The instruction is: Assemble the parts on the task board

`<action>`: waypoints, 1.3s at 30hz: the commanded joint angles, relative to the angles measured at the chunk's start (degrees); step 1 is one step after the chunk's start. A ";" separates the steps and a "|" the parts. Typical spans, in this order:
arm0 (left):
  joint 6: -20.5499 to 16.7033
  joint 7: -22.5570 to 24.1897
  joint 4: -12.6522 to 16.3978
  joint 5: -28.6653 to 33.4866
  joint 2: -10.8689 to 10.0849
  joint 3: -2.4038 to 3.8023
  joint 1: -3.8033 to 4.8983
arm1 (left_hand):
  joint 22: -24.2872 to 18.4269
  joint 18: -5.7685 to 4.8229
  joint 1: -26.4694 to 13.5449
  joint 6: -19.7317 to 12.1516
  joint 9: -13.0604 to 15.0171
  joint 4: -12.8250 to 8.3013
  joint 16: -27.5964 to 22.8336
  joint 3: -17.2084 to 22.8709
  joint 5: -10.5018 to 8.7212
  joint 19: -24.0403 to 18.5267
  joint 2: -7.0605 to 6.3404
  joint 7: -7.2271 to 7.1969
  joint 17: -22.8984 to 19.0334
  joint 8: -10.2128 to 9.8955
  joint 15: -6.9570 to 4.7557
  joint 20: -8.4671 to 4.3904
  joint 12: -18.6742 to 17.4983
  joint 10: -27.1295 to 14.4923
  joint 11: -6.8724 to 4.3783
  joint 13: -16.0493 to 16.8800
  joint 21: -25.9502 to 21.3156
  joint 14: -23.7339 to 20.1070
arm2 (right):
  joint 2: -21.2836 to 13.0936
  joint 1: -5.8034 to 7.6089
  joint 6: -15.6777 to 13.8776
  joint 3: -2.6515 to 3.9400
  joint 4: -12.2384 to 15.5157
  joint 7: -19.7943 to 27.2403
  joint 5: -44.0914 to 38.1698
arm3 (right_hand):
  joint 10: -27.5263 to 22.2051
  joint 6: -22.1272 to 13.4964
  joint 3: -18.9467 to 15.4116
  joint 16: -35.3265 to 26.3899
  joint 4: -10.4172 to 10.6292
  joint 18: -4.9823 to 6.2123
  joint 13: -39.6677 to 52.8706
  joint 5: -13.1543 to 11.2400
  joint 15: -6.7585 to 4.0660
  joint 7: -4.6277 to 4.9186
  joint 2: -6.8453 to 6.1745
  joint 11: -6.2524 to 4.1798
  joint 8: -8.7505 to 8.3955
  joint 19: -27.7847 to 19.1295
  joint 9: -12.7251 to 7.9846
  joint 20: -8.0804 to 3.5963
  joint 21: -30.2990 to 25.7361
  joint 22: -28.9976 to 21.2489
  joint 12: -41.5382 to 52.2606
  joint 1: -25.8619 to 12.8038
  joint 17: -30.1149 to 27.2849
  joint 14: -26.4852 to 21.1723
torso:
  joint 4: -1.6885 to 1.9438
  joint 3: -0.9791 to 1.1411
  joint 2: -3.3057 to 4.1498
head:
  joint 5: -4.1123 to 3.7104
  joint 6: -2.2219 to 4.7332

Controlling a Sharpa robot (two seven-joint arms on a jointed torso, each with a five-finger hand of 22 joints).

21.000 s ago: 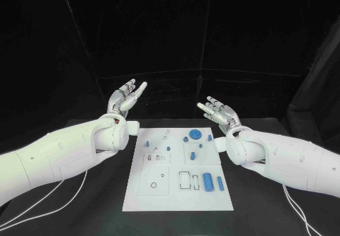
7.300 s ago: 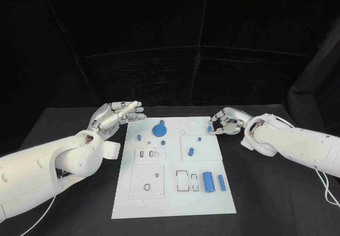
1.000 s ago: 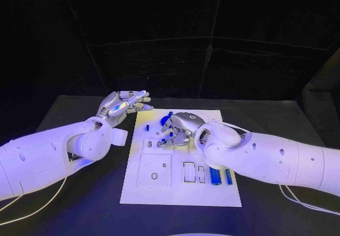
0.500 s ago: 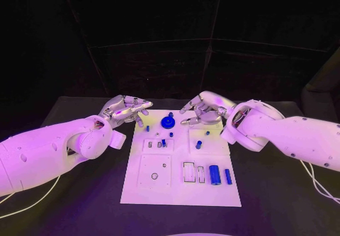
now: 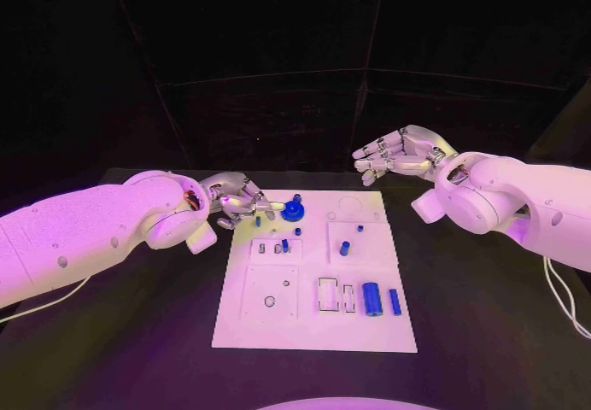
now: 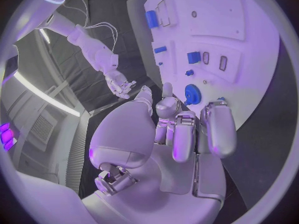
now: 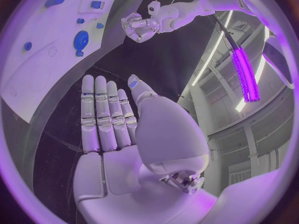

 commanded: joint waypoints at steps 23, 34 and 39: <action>11.90 -23.36 -6.81 -12.93 12.54 -5.67 4.45 | 2.86 -0.92 -2.35 -4.94 7.97 2.35 0.17 -6.69 -0.64 0.76 0.75 -0.69 15.05 8.79 -0.86 -0.54 2.43 -0.83 -0.82 2.21 1.81 6.06 | 2.37 0.20 -4.85 0.01 -1.99 0.96 -4.91 | 9.54 1.92 -6.14 46.74 0.43 -1.57 37.99 7.44 -5.62 -3.92 -2.01 -4.53 2.63 12.88 0.06 -5.38 30.82 27.93 38.53 -5.02 43.95 13.45 | -0.13 0.30 -0.66 | 0.76 -1.13; 12.33 -23.49 -8.89 -13.06 14.84 -5.77 4.50 | 3.00 -0.94 -1.65 -5.35 8.57 1.99 0.17 -6.66 -0.53 0.78 1.45 -0.72 15.05 9.38 -0.88 -0.57 2.37 -0.96 -0.85 2.04 1.90 6.06 | 2.93 0.19 -4.50 0.00 -2.45 0.49 -5.29 | 9.13 1.55 -6.44 46.57 0.43 -1.51 38.08 7.60 -5.53 -3.82 -1.86 -4.43 2.62 12.27 0.02 -5.27 31.08 28.07 38.20 -5.02 43.86 13.16 | -0.08 0.22 -0.68 | 0.74 -1.48; 12.67 -23.56 -9.87 -13.08 15.59 -6.26 4.50 | 3.17 -0.97 -1.30 -5.51 8.86 1.85 0.17 -6.64 -0.52 0.81 1.67 -0.73 15.05 9.67 -0.88 -0.57 2.11 -1.17 -0.85 1.64 2.00 6.06 | 3.11 0.19 -4.50 0.00 -2.55 0.39 -5.43 | 8.79 1.41 -6.56 46.22 0.43 -1.43 37.75 7.92 -5.48 -3.78 -1.76 -4.39 2.64 11.86 0.02 -5.21 31.02 27.88 37.55 -5.00 43.54 12.93 | -0.18 0.26 -0.63 | 0.89 -1.60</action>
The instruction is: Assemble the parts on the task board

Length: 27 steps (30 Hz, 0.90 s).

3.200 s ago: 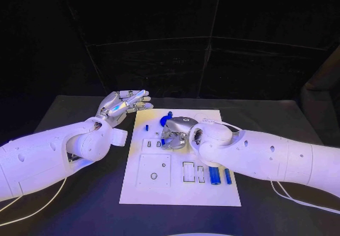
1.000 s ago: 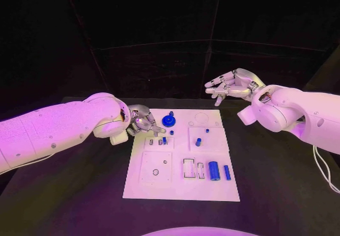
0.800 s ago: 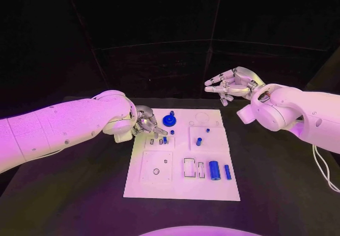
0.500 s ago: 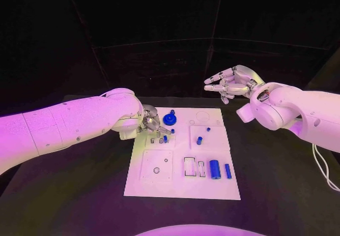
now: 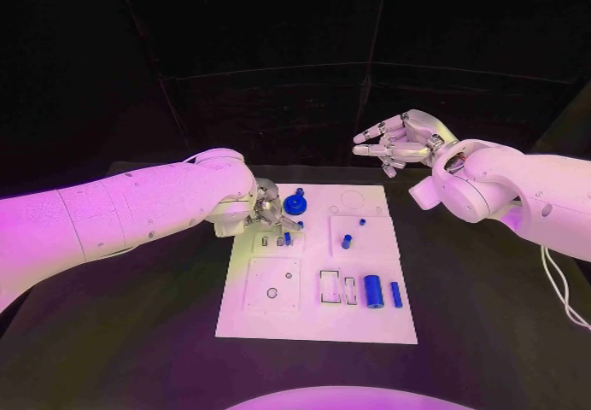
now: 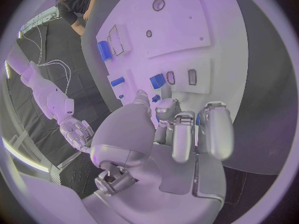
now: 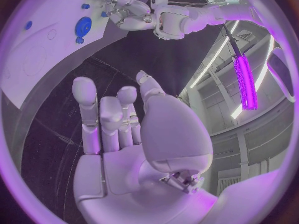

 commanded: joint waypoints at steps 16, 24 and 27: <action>1.41 -0.52 -1.74 -0.62 1.73 -0.97 0.06 | 0.42 -1.03 1.66 -1.11 1.12 -1.02 0.18 0.34 -0.15 0.83 1.34 -0.09 15.07 1.19 -0.48 -0.56 0.06 -0.18 -0.36 -0.02 0.44 6.05 | 0.98 0.12 -0.32 0.03 -0.66 -0.37 -0.72 | -2.04 -1.08 -0.18 -2.58 -0.25 0.38 -2.50 2.91 0.10 0.24 1.04 0.11 0.25 -2.41 -0.14 0.11 -0.97 -1.89 -4.13 0.69 -2.13 -1.65 | 0.10 -0.04 0.04 | -0.03 -0.20; 1.81 -0.49 -2.04 -0.55 2.47 -1.45 0.04 | 0.28 -0.99 2.15 -1.32 1.40 -1.33 0.18 0.55 -0.15 0.76 1.32 -0.09 15.07 1.44 -0.48 -0.56 0.01 -0.25 -0.37 -0.15 0.36 6.05 | 1.26 0.12 -0.55 0.03 -1.05 -0.50 -1.07 | -3.32 -1.52 0.01 -4.53 -0.43 0.76 -4.43 4.64 0.27 0.42 1.04 0.27 0.25 -4.02 -0.15 0.30 -2.24 -3.73 -7.14 1.03 -3.87 -2.59 | 0.05 -0.05 0.05 | 0.06 -0.38; 1.87 -0.48 -2.14 -0.53 2.56 -1.52 0.04 | 0.21 -0.98 2.65 -1.51 1.63 -1.66 0.18 0.81 -0.15 0.71 1.34 -0.09 15.07 1.64 -0.47 -0.56 -0.05 -0.32 -0.36 -0.26 0.31 6.05 | 1.29 0.12 -0.54 0.03 -1.13 -0.61 -1.19 | -3.42 -1.60 0.07 -4.70 -0.46 0.78 -4.59 4.92 0.29 0.44 1.05 0.28 0.25 -4.18 -0.15 0.33 -2.31 -3.81 -7.41 1.09 -4.00 -2.68 | 0.01 -0.04 0.02 | 0.07 -0.46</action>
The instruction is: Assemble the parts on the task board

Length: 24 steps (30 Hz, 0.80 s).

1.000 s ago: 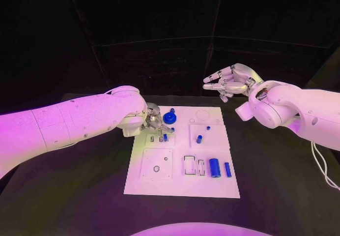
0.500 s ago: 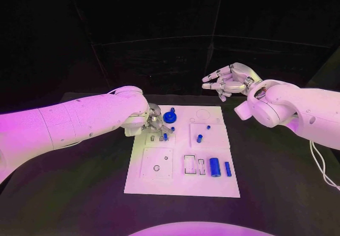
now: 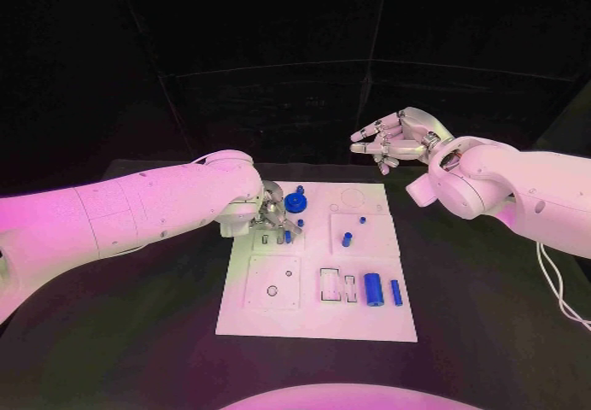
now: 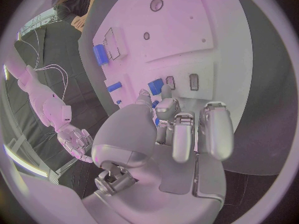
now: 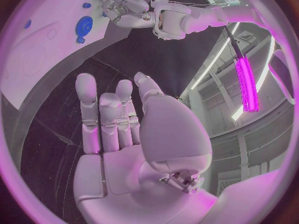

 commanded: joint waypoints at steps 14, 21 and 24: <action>0.24 -0.20 0.38 -0.24 -0.07 -0.12 0.06 | -0.04 -0.98 2.96 -1.18 1.00 -2.02 0.18 2.31 -0.13 0.63 0.64 0.10 15.08 0.99 -0.48 -0.56 -0.09 -0.23 -0.19 -0.32 0.08 6.05 | 0.35 0.12 -0.29 0.04 -0.88 -0.60 -2.03 | -0.60 -0.68 0.19 -0.60 -0.48 0.83 -0.53 1.04 0.02 0.18 0.33 0.00 0.24 -0.89 -0.07 0.06 -0.35 -0.16 -1.10 0.45 -0.36 -0.66 | 0.01 0.01 -0.03 | -0.13 -0.17; -0.89 0.32 0.98 2.20 -0.78 -0.11 0.05 | -0.39 -0.88 8.39 -1.68 1.50 -5.90 0.18 6.90 -0.10 0.44 1.53 -0.43 15.08 1.29 -0.85 -0.81 0.15 -0.18 -0.67 0.13 -0.18 6.05 | 0.52 0.12 0.00 0.04 -1.46 -0.81 -2.20 | -0.67 -0.91 0.35 -0.75 -0.49 0.84 -0.72 1.90 0.06 0.24 0.28 0.05 0.22 -1.11 -0.08 0.12 -0.37 -0.13 -1.47 0.46 -0.41 -0.74 | 0.03 -0.01 -0.02 | -0.22 -0.29; -1.48 0.69 1.36 3.56 -1.13 -0.11 0.05 | -0.56 -0.83 10.46 -1.84 1.57 -7.41 0.18 9.23 -0.08 0.35 1.85 -0.73 15.08 1.22 -1.07 -0.99 0.02 -0.37 -0.95 0.12 -0.31 6.05 | 0.59 0.12 0.12 0.04 -1.74 -0.87 -2.22 | -0.66 -0.95 0.44 -0.79 -0.50 0.85 -0.76 2.32 0.08 0.25 0.25 0.06 0.24 -1.20 -0.07 0.15 -0.36 -0.11 -1.57 0.47 -0.41 -0.75 | 0.04 0.01 0.02 | -0.24 -0.39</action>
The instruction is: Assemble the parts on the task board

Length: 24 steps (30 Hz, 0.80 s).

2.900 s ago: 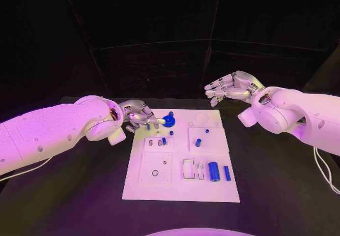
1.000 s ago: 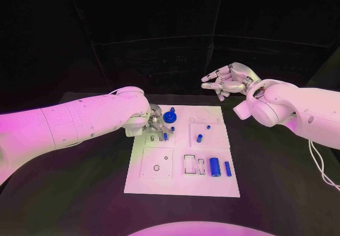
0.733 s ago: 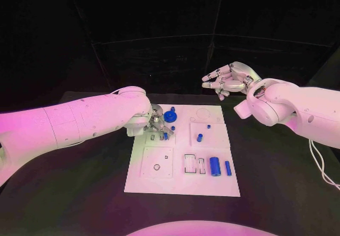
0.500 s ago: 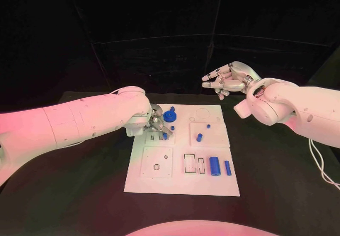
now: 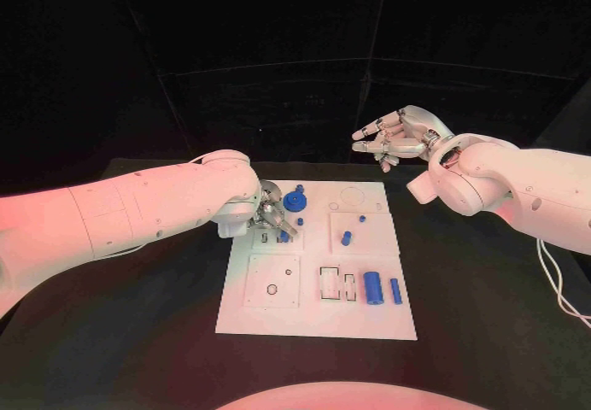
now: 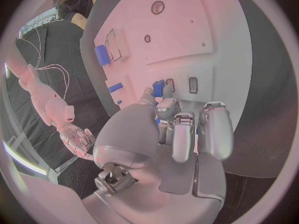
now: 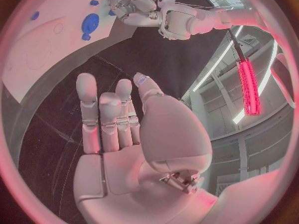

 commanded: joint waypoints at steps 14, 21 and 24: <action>-6.49 2.82 3.62 3.88 -3.07 0.03 0.04 | -0.50 -0.76 0.44 -1.09 1.25 -5.91 0.18 23.70 -0.07 0.13 -5.49 -0.18 15.09 0.24 -0.47 -0.48 -1.12 -0.09 -0.31 -1.04 -0.81 5.94 | 0.40 0.11 0.57 0.03 -1.08 -0.17 -0.48 | -0.42 -0.43 0.27 -0.44 -0.19 0.87 -0.29 0.82 0.09 0.06 0.23 0.22 0.24 -0.55 -0.08 0.14 -0.22 -0.07 -0.69 0.40 -0.20 -0.40 | 0.12 0.05 -0.05 | -0.04 -0.23; -11.83 4.23 6.63 1.36 -5.32 0.01 -0.24 | -0.57 -0.71 -3.60 -1.21 2.41 -6.73 0.18 32.18 -0.12 0.15 -8.84 -0.12 15.09 1.38 -0.45 -0.53 -0.87 0.30 -0.50 -1.05 -0.99 5.94 | 0.31 0.11 0.69 0.03 -1.41 -0.12 -0.48 | -0.42 -0.46 0.27 -0.47 -0.15 0.87 -0.31 0.87 0.11 0.08 0.22 0.23 0.23 -0.59 -0.08 0.14 -0.24 -0.10 -0.72 0.32 -0.22 -0.41 | 0.18 -0.05 -0.05 | 0.02 -0.15; -13.32 4.24 7.39 0.66 -5.96 -0.01 -0.55 | -0.60 -0.70 -4.15 -1.20 2.59 -6.88 0.18 33.30 -0.15 0.15 -9.23 -0.17 15.09 1.58 -0.46 -0.56 -0.77 0.42 -0.51 -0.99 -1.03 5.94 | 0.17 0.10 0.70 0.03 -1.46 -0.13 -0.48 | -0.46 -0.49 0.26 -0.56 -0.07 0.89 -0.43 0.90 0.12 0.10 0.22 0.25 0.23 -0.65 -0.08 0.15 -0.29 -0.16 -0.90 0.21 -0.30 -0.44 | 0.17 0.04 -0.06 | 0.22 -0.28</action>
